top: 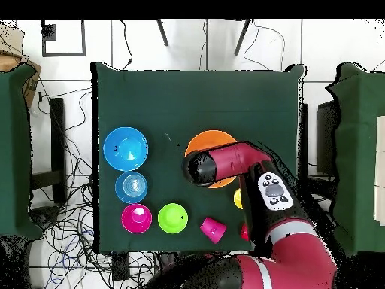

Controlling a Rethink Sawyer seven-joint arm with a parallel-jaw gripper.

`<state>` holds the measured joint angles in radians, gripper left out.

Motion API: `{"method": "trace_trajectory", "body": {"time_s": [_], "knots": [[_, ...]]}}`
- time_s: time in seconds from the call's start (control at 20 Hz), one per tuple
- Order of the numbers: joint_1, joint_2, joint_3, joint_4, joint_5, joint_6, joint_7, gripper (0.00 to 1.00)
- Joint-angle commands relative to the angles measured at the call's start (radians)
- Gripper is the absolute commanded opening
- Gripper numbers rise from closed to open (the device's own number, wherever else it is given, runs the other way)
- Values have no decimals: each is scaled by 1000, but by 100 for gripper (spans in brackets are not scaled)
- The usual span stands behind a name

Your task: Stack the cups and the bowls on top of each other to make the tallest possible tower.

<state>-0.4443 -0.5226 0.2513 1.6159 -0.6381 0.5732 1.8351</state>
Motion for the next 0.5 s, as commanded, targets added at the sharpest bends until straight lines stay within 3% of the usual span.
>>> {"method": "trace_trajectory", "body": {"time_s": [0.05, 0.5], "knots": [[-11, -77, 45, 53, 28, 29, -26, 100], [-20, -144, 54, 111, 60, 55, -37, 100]]}}
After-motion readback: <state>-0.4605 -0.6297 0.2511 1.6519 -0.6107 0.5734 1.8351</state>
